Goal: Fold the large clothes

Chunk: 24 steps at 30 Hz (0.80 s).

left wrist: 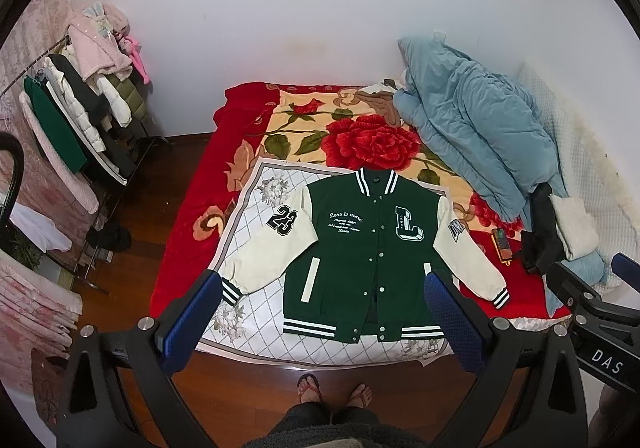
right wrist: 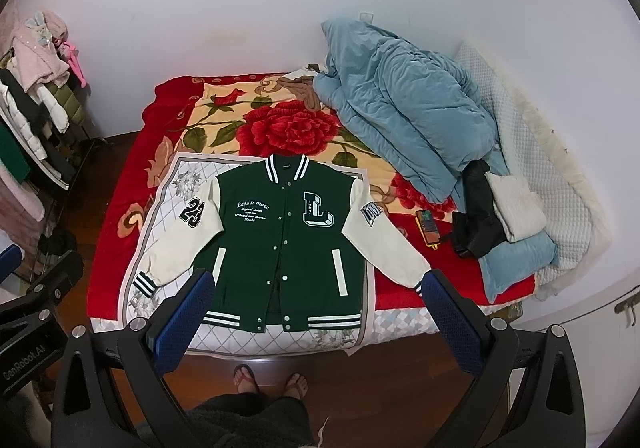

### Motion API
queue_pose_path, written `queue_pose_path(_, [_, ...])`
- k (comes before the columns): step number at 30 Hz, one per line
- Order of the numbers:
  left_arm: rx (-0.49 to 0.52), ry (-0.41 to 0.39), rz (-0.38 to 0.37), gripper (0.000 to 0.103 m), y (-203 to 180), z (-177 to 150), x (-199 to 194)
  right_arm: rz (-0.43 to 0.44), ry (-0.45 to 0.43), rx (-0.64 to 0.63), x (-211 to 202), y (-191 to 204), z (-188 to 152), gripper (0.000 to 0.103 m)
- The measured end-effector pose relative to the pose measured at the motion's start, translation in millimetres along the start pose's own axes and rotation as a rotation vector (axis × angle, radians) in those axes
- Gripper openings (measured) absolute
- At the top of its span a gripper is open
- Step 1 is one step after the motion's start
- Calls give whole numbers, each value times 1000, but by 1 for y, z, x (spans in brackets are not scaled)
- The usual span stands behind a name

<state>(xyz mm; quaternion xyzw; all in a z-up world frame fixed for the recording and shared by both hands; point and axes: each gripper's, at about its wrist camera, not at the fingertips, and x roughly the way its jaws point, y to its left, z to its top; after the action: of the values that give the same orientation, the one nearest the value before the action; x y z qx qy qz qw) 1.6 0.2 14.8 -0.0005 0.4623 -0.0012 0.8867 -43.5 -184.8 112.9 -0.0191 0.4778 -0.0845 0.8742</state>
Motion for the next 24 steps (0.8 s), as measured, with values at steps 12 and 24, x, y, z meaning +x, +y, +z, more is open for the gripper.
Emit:
queue_pose_path(12, [1,-2,-1,103,-2,4,-4,1,-4,0,-3,0,2,103])
queue_pose_path(24, [5,-8,-1,103,-1,5,-5,2,-6,2,-5,2,4,103])
